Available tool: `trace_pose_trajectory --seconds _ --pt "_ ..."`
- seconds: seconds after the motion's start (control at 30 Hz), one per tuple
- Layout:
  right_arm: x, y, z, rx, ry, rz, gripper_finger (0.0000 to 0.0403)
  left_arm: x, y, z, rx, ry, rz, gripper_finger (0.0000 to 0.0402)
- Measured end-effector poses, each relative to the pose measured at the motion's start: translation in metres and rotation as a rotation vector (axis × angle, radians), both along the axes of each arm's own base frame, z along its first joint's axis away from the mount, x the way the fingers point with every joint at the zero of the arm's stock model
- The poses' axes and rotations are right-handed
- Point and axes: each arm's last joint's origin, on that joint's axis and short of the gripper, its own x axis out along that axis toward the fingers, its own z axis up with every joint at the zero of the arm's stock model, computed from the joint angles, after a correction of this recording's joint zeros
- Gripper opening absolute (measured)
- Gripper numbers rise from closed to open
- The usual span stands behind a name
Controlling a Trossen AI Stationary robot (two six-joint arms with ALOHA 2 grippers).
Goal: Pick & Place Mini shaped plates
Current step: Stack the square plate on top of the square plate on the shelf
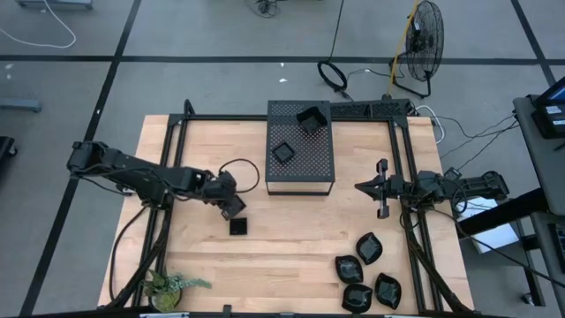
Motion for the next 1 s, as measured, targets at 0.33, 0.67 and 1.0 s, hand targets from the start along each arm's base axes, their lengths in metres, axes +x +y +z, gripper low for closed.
trace_pose_trajectory --seconds 0.33,0.67,1.0 --pt "0.0 0.0 0.0 0.0 0.0 0.0 0.0 0.026 0.0 0.051 0.129 -0.164 -0.082 0.0011" --pt "0.0 0.0 0.0 0.0 0.001 0.0 0.0 0.047 0.001 0.114 0.261 -0.372 -0.126 0.0014" --pt "0.0 0.0 0.0 0.0 0.0 0.0 0.0 0.066 0.025 0.152 0.332 -0.719 -0.008 0.0014"
